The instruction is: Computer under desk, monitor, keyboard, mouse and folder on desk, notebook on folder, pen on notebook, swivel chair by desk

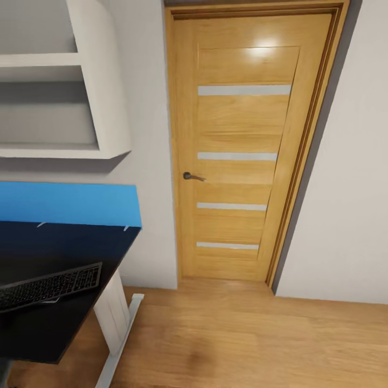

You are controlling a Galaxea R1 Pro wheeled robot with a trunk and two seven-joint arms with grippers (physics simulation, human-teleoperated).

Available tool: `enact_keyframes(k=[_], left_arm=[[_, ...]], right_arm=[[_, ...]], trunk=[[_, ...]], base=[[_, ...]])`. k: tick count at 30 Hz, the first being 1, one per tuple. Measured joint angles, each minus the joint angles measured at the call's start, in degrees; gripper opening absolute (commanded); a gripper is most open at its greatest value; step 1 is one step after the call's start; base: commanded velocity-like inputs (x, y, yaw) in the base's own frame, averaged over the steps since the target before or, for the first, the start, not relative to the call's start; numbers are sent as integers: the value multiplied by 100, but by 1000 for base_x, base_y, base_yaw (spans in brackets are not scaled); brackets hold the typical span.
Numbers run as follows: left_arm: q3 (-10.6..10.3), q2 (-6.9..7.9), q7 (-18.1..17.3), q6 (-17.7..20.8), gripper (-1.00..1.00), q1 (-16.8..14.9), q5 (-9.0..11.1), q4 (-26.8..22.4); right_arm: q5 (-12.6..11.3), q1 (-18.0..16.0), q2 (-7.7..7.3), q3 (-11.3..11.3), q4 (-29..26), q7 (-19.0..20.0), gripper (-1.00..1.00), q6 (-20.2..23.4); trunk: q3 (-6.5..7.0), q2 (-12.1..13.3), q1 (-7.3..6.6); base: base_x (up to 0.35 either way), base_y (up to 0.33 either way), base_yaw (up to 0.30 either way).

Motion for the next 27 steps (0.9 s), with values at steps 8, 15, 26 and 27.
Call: enact_keyframes(k=[8,15,26,27], left_arm=[[9,3,5,-27,100,1,8,-1],[15,7,6,-68,100,2,10,-1],[10,9,8,-89,100,5,8,-2],[9,9,8,-88,100,5,5,-2]], right_arm=[[16,0,-8,-6,8,1,100,-54],[27,0,-9,1,12,3,100,-65],[36,0,-8,12,21,7,100,-68],[38,0,-3,16,23,9,100,-68]], trunk=[[0,0,-1],[0,0,-1],[0,0,-1],[0,0,-1]], base=[[-23,-169,289],[-1,-13,288],[0,-1,288],[0,0,288]])
